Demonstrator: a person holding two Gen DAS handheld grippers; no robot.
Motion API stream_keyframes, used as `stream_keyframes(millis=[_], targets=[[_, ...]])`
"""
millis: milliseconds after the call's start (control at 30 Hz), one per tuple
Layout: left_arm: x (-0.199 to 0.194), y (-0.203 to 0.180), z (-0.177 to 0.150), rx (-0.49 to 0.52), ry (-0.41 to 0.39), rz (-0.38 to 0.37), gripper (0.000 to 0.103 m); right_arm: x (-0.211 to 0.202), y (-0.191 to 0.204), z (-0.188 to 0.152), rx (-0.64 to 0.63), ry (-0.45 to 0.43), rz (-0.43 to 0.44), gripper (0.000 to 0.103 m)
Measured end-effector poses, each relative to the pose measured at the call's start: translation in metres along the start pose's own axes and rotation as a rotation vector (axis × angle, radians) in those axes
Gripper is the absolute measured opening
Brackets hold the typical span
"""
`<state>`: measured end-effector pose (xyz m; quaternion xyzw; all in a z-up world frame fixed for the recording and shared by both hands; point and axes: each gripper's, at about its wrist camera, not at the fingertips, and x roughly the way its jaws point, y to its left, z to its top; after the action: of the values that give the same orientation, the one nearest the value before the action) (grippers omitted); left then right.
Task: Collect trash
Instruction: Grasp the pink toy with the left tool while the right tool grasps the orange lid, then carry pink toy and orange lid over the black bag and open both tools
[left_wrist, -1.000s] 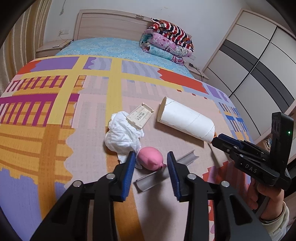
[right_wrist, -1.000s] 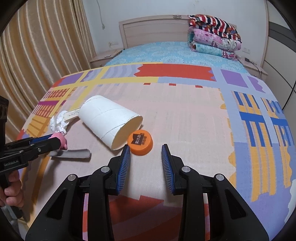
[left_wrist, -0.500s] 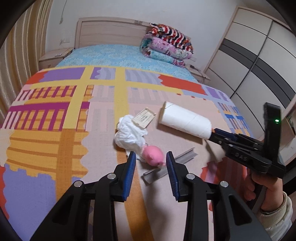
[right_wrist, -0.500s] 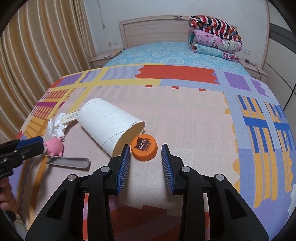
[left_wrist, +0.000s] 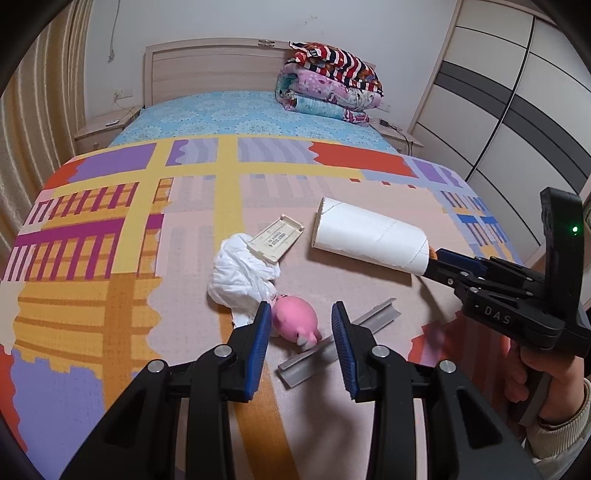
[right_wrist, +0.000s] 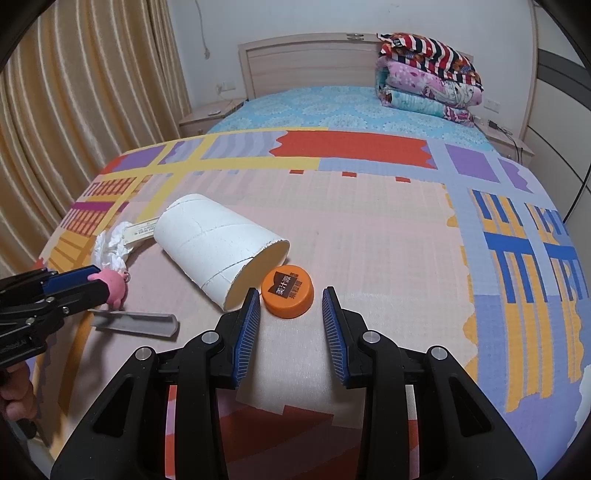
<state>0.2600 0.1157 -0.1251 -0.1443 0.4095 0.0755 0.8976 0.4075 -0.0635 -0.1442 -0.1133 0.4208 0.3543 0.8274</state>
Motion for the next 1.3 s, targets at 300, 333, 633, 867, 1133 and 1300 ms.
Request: stream_keyframes(millis=[300, 333, 633, 867, 1133, 1300], targets=[[0.003, -0.003, -0.004, 0.032, 0.003, 0.019, 0.025, 0.001, 0.001, 0.001, -0.008, -0.003, -0.003, 0.029], [0.001, -0.004, -0.005, 0.037, 0.000, 0.019, 0.025, 0.000, 0.001, 0.001, -0.009, -0.004, -0.003, 0.029], [-0.031, -0.010, -0.015, 0.056, -0.042, -0.003, 0.025, -0.017, 0.004, -0.010, -0.011, -0.013, -0.009, 0.029], [-0.066, -0.021, -0.025, 0.079, -0.083, -0.024, 0.025, -0.043, 0.012, -0.024, -0.020, -0.028, -0.006, 0.029], [-0.098, -0.043, -0.052, 0.106, -0.099, -0.057, 0.025, -0.085, 0.029, -0.047, -0.038, -0.058, 0.010, 0.029], [-0.115, -0.054, -0.070, 0.127, -0.103, -0.075, 0.025, -0.111, 0.042, -0.067, -0.060, -0.068, 0.023, 0.029]])
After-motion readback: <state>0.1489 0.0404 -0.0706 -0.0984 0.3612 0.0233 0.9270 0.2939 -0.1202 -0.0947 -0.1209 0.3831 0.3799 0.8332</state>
